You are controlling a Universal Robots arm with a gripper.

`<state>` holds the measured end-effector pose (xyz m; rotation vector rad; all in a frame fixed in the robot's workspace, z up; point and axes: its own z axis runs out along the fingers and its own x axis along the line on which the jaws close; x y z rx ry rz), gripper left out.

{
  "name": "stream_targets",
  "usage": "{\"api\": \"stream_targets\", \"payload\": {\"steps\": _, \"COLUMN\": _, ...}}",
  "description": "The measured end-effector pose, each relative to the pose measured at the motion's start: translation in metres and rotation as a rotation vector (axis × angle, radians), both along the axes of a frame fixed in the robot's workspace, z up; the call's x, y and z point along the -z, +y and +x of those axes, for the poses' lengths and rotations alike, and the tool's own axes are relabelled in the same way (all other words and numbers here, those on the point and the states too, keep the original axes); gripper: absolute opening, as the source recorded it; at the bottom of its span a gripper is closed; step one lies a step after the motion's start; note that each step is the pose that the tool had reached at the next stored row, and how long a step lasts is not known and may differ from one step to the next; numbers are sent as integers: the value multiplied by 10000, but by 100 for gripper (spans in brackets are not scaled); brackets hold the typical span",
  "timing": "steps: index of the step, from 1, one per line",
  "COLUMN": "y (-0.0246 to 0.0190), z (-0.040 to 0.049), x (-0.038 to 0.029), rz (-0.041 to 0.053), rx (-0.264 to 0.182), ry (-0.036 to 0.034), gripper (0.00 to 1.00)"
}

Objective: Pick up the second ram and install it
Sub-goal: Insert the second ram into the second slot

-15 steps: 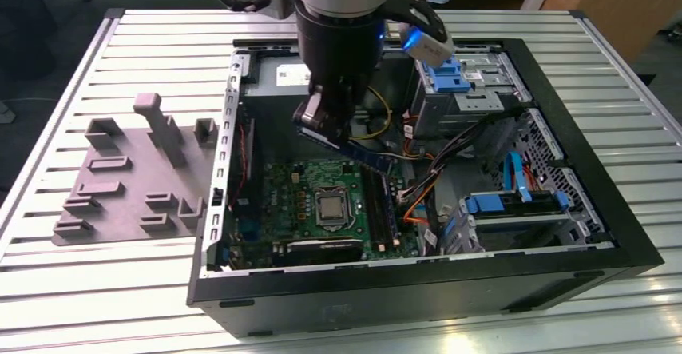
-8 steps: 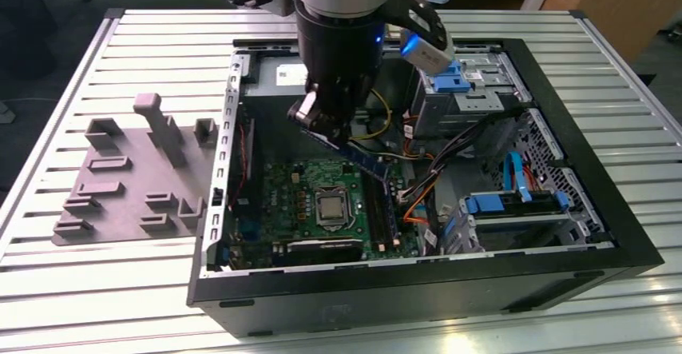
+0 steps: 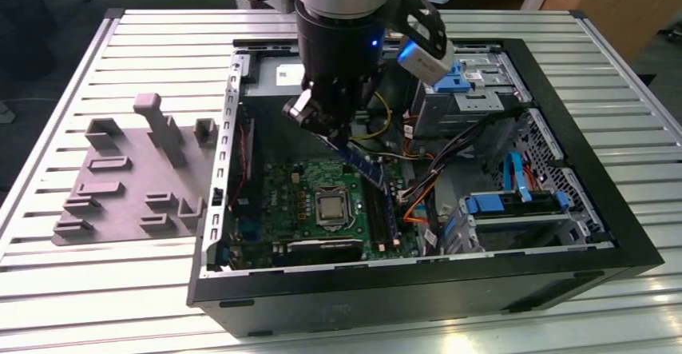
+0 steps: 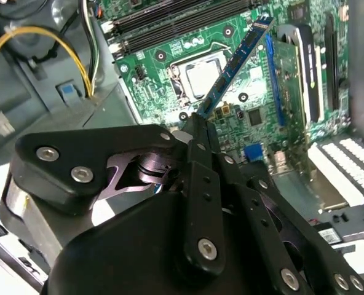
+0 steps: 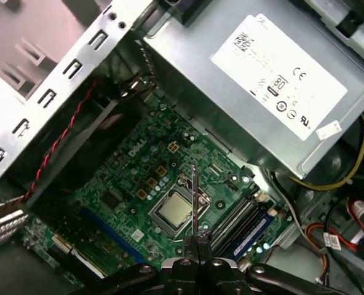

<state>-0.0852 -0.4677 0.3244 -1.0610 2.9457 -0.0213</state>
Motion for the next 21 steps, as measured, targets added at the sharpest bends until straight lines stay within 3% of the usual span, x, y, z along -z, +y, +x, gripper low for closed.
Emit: {"api": "stream_targets", "payload": {"steps": 21, "y": 0, "z": 0, "x": 28, "rz": 1, "rx": 3556, "ry": 0, "gripper": 11}}
